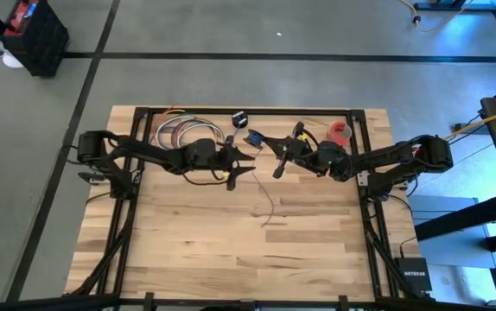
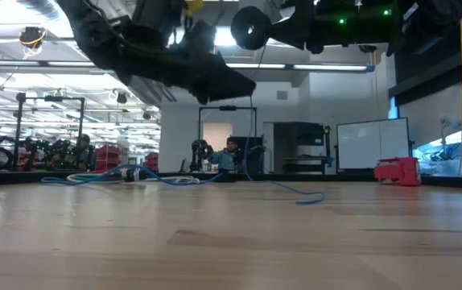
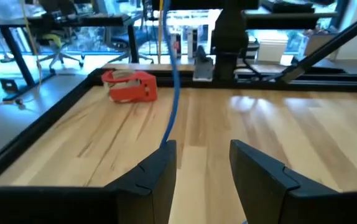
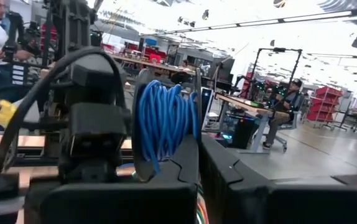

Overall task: Coil cords
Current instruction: Coil the blue wire onto the black spool

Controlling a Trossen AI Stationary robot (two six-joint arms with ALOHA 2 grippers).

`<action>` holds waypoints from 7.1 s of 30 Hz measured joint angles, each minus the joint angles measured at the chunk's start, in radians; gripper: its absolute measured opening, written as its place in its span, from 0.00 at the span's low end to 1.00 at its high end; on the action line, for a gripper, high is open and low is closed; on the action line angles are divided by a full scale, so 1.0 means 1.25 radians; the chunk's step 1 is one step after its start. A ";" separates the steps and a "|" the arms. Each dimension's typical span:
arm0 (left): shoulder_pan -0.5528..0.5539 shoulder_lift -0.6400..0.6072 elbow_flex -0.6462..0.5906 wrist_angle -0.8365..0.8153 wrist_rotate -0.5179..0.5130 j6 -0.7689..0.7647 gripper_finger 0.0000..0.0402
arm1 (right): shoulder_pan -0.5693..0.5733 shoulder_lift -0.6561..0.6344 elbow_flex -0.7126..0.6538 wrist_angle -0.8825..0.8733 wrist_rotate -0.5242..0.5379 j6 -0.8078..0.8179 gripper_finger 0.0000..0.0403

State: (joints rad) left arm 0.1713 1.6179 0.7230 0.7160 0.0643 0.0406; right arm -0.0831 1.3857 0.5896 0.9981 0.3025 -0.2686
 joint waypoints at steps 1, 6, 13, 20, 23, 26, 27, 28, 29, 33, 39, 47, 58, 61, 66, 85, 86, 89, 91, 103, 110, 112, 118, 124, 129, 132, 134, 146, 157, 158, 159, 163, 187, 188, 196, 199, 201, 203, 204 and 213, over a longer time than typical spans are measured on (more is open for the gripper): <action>0.000 0.009 0.006 0.000 0.000 -0.001 0.35 | 0.000 0.000 0.000 0.000 -0.001 -0.001 0.01; -0.001 0.022 0.011 -0.012 0.000 0.011 0.35 | 0.000 0.000 0.000 0.003 -0.006 -0.001 0.01; 0.002 -0.028 0.016 -0.163 -0.028 0.052 0.35 | 0.010 0.000 0.000 -0.001 -0.006 -0.004 0.01; 0.002 -0.035 0.025 -0.186 -0.061 0.057 0.35 | 0.010 0.000 0.000 0.001 -0.006 -0.004 0.03; 0.002 -0.012 0.025 -0.140 -0.061 0.047 0.35 | 0.010 0.000 0.001 0.002 -0.006 -0.005 0.01; 0.000 0.001 0.025 -0.115 -0.061 0.048 0.35 | 0.010 0.000 0.003 0.002 -0.006 -0.004 0.01; 0.000 0.002 0.025 -0.114 -0.061 0.048 0.35 | 0.010 0.000 0.003 0.002 -0.006 -0.005 0.01; 0.000 0.002 0.025 -0.116 -0.061 0.051 0.35 | 0.010 0.000 0.003 0.001 -0.006 -0.004 0.02; 0.000 0.002 0.025 -0.116 -0.061 0.052 0.34 | 0.010 0.000 0.003 0.001 -0.007 -0.004 0.02; 0.001 0.002 0.025 -0.123 -0.061 0.065 0.25 | 0.016 0.000 0.003 0.000 -0.007 -0.005 0.01; 0.001 -0.005 0.025 -0.166 -0.144 0.099 0.02 | 0.020 0.000 0.003 0.002 -0.022 -0.008 0.01; 0.018 -0.172 0.025 -0.422 -0.288 0.125 0.01 | 0.020 -0.001 0.004 -0.030 -0.070 -0.022 0.01; 0.061 -0.494 0.025 -0.614 -0.274 -0.009 0.01 | 0.019 -0.001 0.004 -0.104 -0.052 -0.091 0.01; 0.067 -0.533 0.025 -0.596 -0.186 -0.066 0.01 | 0.019 -0.001 0.004 -0.122 -0.026 -0.103 0.01; 0.062 -0.519 0.024 -0.495 -0.082 -0.133 0.01 | 0.019 -0.001 0.004 -0.129 -0.014 -0.105 0.01; -0.068 -0.202 0.202 -0.251 -0.066 -0.127 0.01 | 0.019 -0.001 0.030 -0.182 0.037 -0.077 0.01; -0.070 -0.183 0.219 -0.254 -0.068 -0.118 0.00 | 0.019 -0.001 0.032 -0.190 0.037 -0.068 0.01; -0.075 -0.139 0.251 -0.260 -0.082 -0.097 0.00 | 0.020 -0.001 0.034 -0.201 0.038 -0.052 0.01; -0.075 -0.119 0.268 -0.281 -0.107 -0.089 0.01 | 0.020 -0.001 0.034 -0.201 0.041 -0.039 0.01; -0.094 -0.076 0.275 -0.343 -0.136 -0.022 0.03 | 0.019 0.000 0.077 -0.198 0.042 0.081 0.01; -0.095 -0.073 0.274 -0.394 -0.155 0.081 0.10 | 0.019 0.001 0.105 -0.194 0.040 0.131 0.01; -0.094 -0.073 0.274 -0.400 -0.162 0.097 0.15 | 0.019 0.001 0.117 -0.191 0.036 0.132 0.01; -0.095 -0.076 0.274 -0.464 -0.164 0.098 0.30 | 0.019 0.000 0.129 -0.193 0.036 0.124 0.01; -0.101 -0.081 0.273 -0.620 -0.162 0.112 0.34 | 0.019 0.000 0.133 -0.197 0.039 0.121 0.01; -0.103 -0.113 0.252 -0.543 -0.142 0.081 0.31 | 0.019 0.000 0.133 -0.196 0.037 0.120 0.01; -0.104 -0.111 0.208 -0.419 -0.119 0.075 0.30 | 0.019 0.000 0.132 -0.200 0.037 0.119 0.01; -0.105 -0.100 0.175 -0.355 -0.116 0.063 0.29 | 0.019 0.000 0.132 -0.207 0.037 0.119 0.01; -0.102 0.040 0.139 -0.165 -0.050 0.014 0.29 | 0.019 0.000 0.131 -0.251 0.036 0.119 0.01; -0.094 0.067 0.140 -0.132 -0.140 0.083 0.29 | 0.019 0.000 0.131 -0.274 0.027 0.110 0.01; -0.094 0.072 0.141 -0.124 -0.140 0.085 0.29 | 0.019 0.000 0.131 -0.273 0.022 0.110 0.01; -0.094 0.078 0.141 -0.117 -0.138 0.083 0.29 | 0.019 0.000 0.131 -0.274 0.019 0.110 0.01; -0.094 0.098 0.141 -0.103 -0.085 0.060 0.29 | 0.019 0.000 0.131 -0.270 0.015 0.110 0.01; -0.075 0.065 0.141 -0.177 -0.053 0.050 0.29 | 0.019 0.000 0.131 -0.273 0.015 0.106 0.01; -0.075 0.065 0.141 -0.173 -0.054 0.051 0.29 | 0.019 0.000 0.131 -0.272 0.015 0.106 0.01; -0.076 0.114 0.141 -0.104 -0.048 0.035 0.29 | 0.019 0.000 0.131 -0.272 0.015 0.106 0.01; -0.077 0.115 0.140 -0.089 -0.026 0.020 0.29 | 0.019 0.000 0.131 -0.273 0.015 0.106 0.01; -0.078 0.115 0.140 -0.079 -0.016 0.014 0.29 | 0.019 0.000 0.131 -0.273 0.015 0.106 0.01; -0.078 0.115 0.140 -0.083 0.002 0.013 0.29 | 0.019 0.000 0.131 -0.273 0.015 0.106 0.01; -0.078 0.115 0.140 -0.088 0.012 0.012 0.29 | 0.019 0.000 0.131 -0.273 0.015 0.106 0.01; -0.067 0.115 0.140 -0.085 0.023 0.006 0.28 | 0.019 0.000 0.131 -0.274 0.015 0.106 0.01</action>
State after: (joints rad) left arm 0.0879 1.7615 0.8986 0.6098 0.0937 0.0479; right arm -0.0593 1.3854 0.7532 0.6556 0.3214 -0.1364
